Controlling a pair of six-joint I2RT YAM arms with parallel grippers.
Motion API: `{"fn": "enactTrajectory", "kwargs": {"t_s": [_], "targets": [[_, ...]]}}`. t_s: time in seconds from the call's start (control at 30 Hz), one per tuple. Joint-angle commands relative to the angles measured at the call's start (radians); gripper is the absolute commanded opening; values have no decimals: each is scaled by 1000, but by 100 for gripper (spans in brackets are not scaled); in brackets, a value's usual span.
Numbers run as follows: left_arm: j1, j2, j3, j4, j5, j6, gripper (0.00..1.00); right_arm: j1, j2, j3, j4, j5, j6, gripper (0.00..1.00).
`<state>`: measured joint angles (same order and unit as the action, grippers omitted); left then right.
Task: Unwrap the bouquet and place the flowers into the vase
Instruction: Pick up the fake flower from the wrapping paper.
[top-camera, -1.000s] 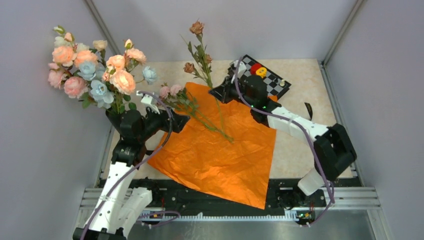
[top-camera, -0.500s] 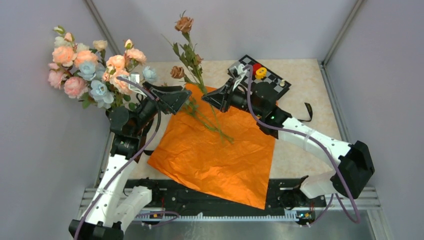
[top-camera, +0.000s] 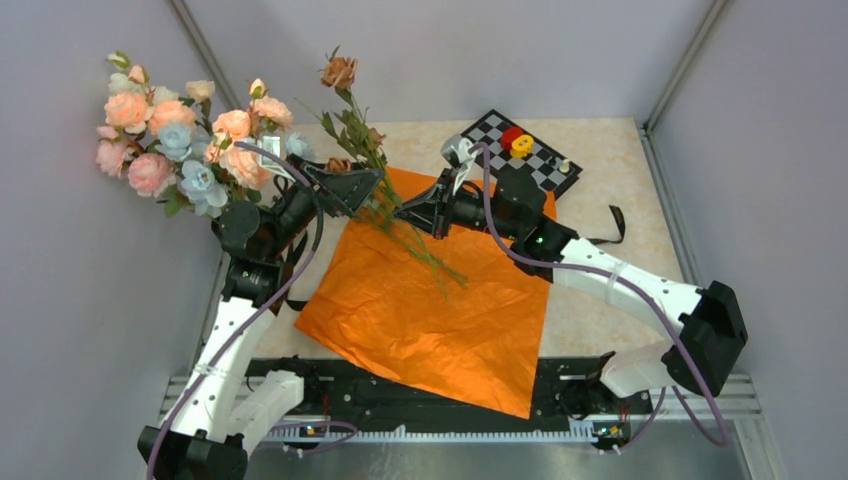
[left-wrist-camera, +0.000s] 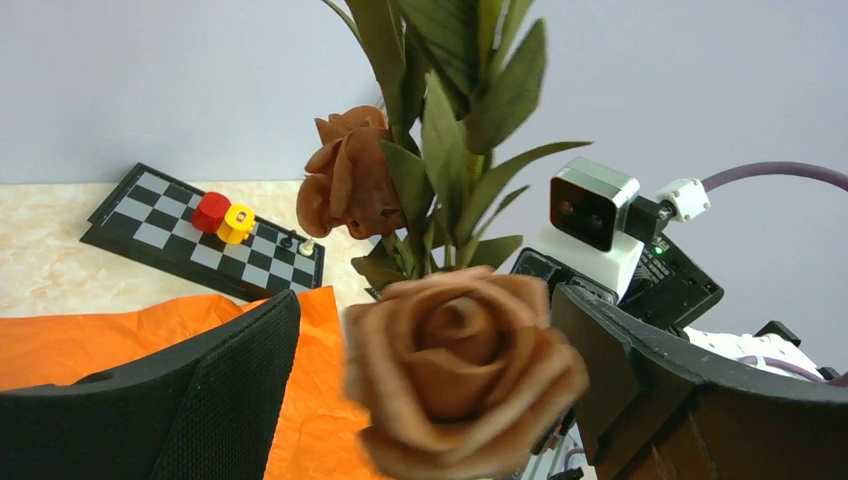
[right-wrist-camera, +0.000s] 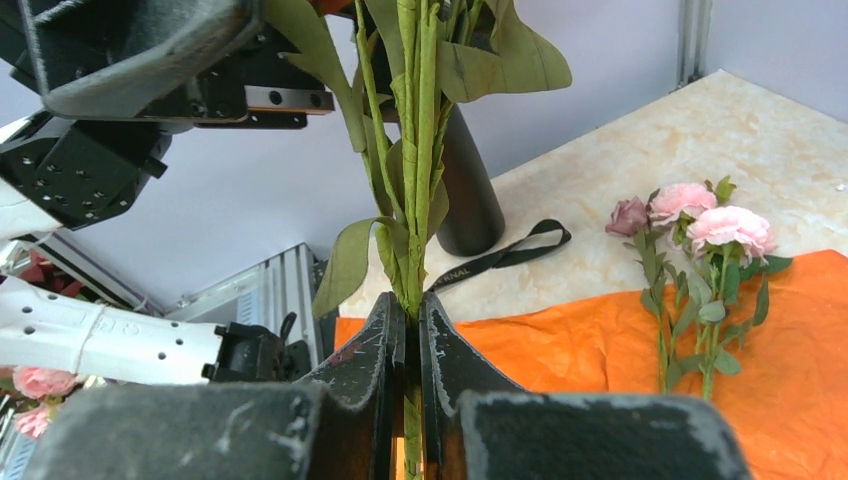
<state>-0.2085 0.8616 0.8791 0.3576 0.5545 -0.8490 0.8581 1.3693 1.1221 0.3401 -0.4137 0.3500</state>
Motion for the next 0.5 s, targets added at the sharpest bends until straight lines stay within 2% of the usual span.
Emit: {"fn": "enactTrajectory", "kwargs": {"t_s": [0.0, 0.13, 0.3, 0.47], "targets": [[-3, 3, 45, 35, -10, -21, 99, 23, 3, 66, 12, -25, -31, 0], [-3, 0, 42, 25, -22, -30, 94, 31, 12, 76, -6, -24, -38, 0], [-3, -1, 34, 24, -33, -43, 79, 42, 19, 82, -14, -17, -44, 0], [-3, -1, 29, 26, -39, -50, 59, 51, 28, 92, -33, -4, -56, 0]]}}
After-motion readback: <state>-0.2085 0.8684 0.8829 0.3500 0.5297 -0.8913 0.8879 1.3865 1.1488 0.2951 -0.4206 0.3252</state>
